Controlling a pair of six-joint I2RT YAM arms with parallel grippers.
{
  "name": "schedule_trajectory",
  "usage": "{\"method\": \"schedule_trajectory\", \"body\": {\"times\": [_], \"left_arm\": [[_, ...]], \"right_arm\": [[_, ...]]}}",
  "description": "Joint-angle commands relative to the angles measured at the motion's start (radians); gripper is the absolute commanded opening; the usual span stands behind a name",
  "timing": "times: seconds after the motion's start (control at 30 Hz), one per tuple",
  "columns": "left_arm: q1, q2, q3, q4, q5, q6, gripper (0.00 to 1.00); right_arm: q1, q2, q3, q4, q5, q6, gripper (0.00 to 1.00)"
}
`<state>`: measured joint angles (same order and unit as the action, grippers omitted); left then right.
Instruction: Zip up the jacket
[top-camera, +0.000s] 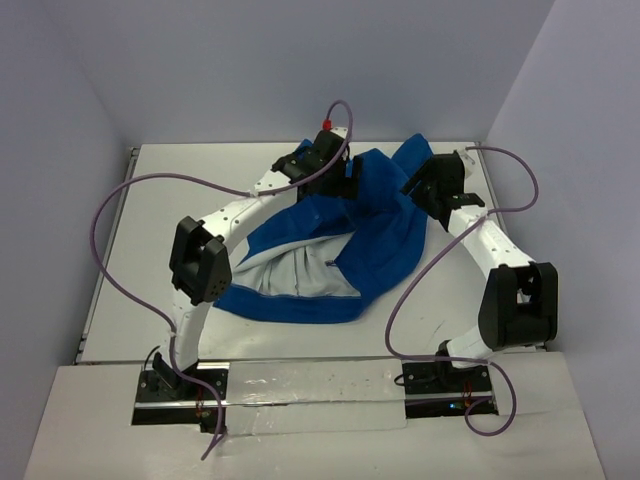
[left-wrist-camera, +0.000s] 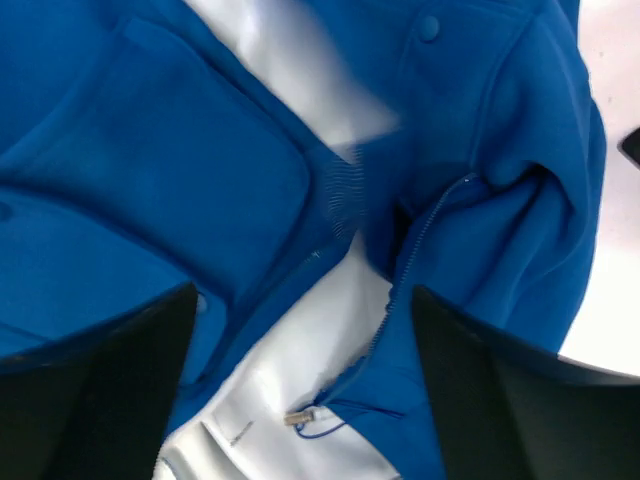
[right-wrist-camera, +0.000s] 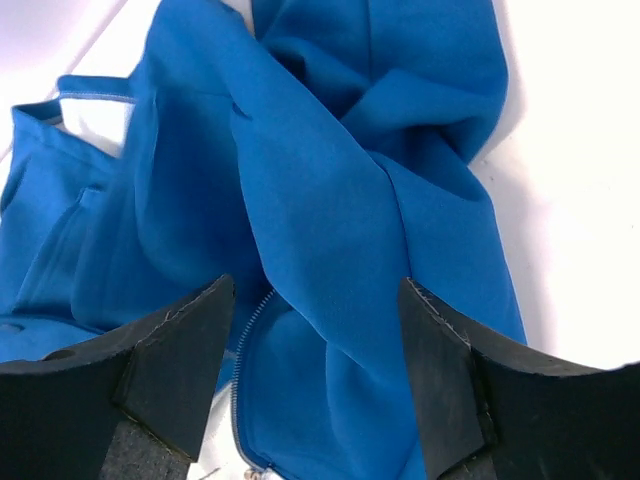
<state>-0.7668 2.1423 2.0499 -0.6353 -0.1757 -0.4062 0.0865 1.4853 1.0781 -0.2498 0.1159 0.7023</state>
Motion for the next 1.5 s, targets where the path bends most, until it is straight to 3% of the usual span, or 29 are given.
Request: {"method": "schedule_trajectory", "body": {"times": [0.0,0.17,0.3,0.4,0.53,0.73,0.83,0.87,0.93,1.0,1.1,1.13,1.2,1.3,1.47], "left_arm": [[0.048,-0.076,0.033,-0.025,0.037,0.006,0.99],[0.171,-0.125,-0.012,-0.020,0.072,-0.069,0.98],[0.233,-0.127,-0.059,-0.080,-0.007,-0.159,0.93],[0.277,-0.165,-0.171,-0.087,-0.030,-0.199,0.95],[0.284,-0.195,-0.281,-0.013,-0.027,-0.181,0.99],[0.290,-0.113,-0.277,-0.012,-0.044,-0.171,0.99],[0.304,-0.097,-0.304,0.025,0.010,-0.184,0.91],[0.311,-0.094,-0.315,0.042,0.017,-0.194,0.80],[0.333,-0.083,-0.341,0.079,0.050,-0.224,0.45],[0.362,-0.065,-0.359,0.099,0.088,-0.254,0.02],[0.408,-0.064,-0.380,0.095,0.137,-0.286,0.00],[0.413,-0.080,-0.400,0.103,0.137,-0.288,0.00],[0.424,-0.149,-0.466,0.133,0.132,-0.296,0.00],[0.444,-0.229,-0.541,0.152,0.146,-0.312,0.00],[0.478,-0.399,-0.719,0.136,0.132,-0.383,0.00]], "right_arm": [[0.002,-0.034,0.076,0.022,0.017,-0.063,0.74],[0.078,0.012,0.214,-0.024,-0.034,-0.138,0.72],[0.230,0.078,0.349,-0.065,-0.005,-0.215,0.69],[0.341,0.220,0.537,-0.175,-0.015,-0.294,0.69],[0.366,0.438,0.757,-0.353,-0.034,-0.350,0.85],[0.365,0.638,0.900,-0.478,-0.048,-0.410,0.91],[0.365,0.701,0.888,-0.480,-0.089,-0.413,0.90],[0.363,0.712,0.878,-0.469,-0.113,-0.406,0.89],[0.352,0.737,0.855,-0.441,-0.170,-0.379,0.84],[0.338,0.758,0.858,-0.421,-0.190,-0.351,0.73],[0.308,0.755,0.858,-0.401,-0.173,-0.328,0.39],[0.300,0.749,0.855,-0.398,-0.171,-0.327,0.36],[0.270,0.708,0.824,-0.376,-0.146,-0.305,0.00],[0.211,0.581,0.685,-0.283,-0.150,-0.264,0.00],[0.077,0.219,0.329,-0.100,-0.114,-0.133,0.00]]}}
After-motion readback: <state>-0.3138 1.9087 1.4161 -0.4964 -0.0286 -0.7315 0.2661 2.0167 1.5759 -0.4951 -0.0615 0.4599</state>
